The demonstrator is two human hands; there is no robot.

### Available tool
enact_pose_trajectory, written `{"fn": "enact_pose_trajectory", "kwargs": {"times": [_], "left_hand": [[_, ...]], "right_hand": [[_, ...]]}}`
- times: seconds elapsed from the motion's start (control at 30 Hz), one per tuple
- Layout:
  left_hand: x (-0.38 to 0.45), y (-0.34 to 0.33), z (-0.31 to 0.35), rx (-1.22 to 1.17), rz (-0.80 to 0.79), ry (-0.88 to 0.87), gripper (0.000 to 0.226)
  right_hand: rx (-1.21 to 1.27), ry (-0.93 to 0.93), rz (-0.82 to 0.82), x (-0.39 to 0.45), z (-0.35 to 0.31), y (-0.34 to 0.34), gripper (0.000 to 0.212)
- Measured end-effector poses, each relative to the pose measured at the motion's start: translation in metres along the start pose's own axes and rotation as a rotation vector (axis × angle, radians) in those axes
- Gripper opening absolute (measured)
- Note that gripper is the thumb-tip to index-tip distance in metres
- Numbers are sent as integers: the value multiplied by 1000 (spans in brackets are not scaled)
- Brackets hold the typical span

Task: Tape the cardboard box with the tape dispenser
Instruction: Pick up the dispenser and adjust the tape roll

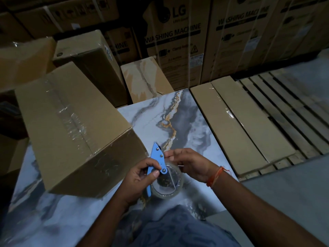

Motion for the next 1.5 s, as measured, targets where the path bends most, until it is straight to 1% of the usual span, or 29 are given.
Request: {"fn": "enact_pose_trajectory", "kwargs": {"times": [0.1,0.23,0.27,0.33,0.43,0.5,0.57,0.67,0.73,0.8,0.97,1.03,1.17,1.3,1.4,1.5], "left_hand": [[2,-1,4,-7,-1,-26,22],[1,-1,7,-23,10,-26,27],[0,-1,7,-24,12,-19,31],[-1,0,8,-18,12,-21,34],[-2,4,7,4,4,-25,32],[-2,6,6,20,2,-22,28],[-2,7,6,68,-21,-42,20],[-1,9,2,123,-67,-66,11],[-1,9,2,132,-88,-80,9],[-2,9,2,133,-94,-86,9],[-5,9,2,159,-104,-59,14],[-6,10,4,184,-126,-47,20],[-8,13,6,242,-194,-61,9],[-9,16,7,301,-198,-122,13],[-10,19,7,294,-176,-108,15],[-13,21,6,333,-226,-112,19]], "right_hand": [[143,-9,-41,3,2,4,41],[307,5,-165,2,8,10,22],[341,18,-195,2,9,12,21],[381,14,-235,3,11,14,27],[388,-33,-241,5,13,17,35],[333,-64,-199,2,12,16,39],[219,-85,-116,-2,9,13,42],[76,-71,-23,-8,5,8,44],[20,-63,-10,-11,3,7,39],[-4,-55,2,-11,4,9,30],[198,-142,-5,-7,9,17,35],[197,-169,12,-7,10,19,34],[8,-127,47,-11,7,18,37],[-177,-147,59,-16,0,18,36],[-224,-145,15,-17,-3,17,31],[-267,-134,-3,-16,-5,13,26]]}}
Point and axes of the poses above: each hand's wrist, its own x-axis towards the middle knuckle, its own y-axis out of the back of the hand, z = x × y, the point moved 1 cm from there along x, towards the middle knuckle, and after that the axes turned 11 degrees about -y, right-handed, at the moved point
